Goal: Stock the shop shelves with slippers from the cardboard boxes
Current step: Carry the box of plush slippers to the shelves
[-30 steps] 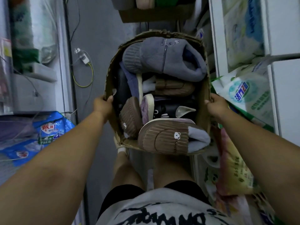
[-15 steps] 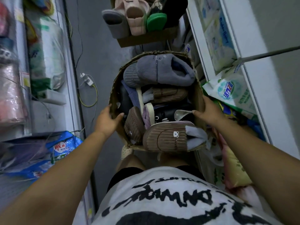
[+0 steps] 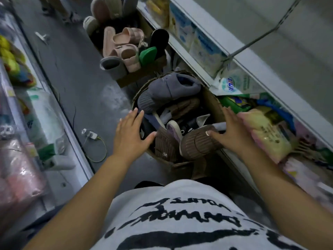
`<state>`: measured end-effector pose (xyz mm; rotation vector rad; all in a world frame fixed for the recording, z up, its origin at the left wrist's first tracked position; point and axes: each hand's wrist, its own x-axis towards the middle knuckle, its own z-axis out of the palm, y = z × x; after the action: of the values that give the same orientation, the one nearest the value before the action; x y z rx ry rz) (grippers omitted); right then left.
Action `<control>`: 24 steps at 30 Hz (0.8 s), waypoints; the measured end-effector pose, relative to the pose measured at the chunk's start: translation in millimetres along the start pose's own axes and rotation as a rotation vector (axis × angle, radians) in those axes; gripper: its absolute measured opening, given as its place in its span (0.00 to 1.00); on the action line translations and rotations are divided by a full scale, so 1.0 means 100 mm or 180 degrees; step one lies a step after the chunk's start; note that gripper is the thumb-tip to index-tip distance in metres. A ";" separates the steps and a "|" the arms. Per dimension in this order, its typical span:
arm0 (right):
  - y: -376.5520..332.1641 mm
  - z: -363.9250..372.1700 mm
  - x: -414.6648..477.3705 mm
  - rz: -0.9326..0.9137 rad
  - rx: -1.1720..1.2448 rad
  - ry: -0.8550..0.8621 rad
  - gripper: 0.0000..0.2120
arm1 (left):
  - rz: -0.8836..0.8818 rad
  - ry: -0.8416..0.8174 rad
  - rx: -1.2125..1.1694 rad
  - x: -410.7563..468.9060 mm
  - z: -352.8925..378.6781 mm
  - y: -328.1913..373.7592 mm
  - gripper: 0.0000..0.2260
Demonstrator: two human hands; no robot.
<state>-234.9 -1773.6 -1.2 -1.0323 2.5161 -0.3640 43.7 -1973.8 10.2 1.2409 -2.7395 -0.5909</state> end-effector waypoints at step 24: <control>0.75 0.61 -4.23 0.2468 0.0645 0.1084 0.46 | 0.3077 -0.0987 0.0414 -1.55 0.61 1.74 0.33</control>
<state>21.5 -1425.1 25.9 0.1289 2.8509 -0.5646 10.4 -1736.1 33.0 -0.2780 -3.1609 -0.4973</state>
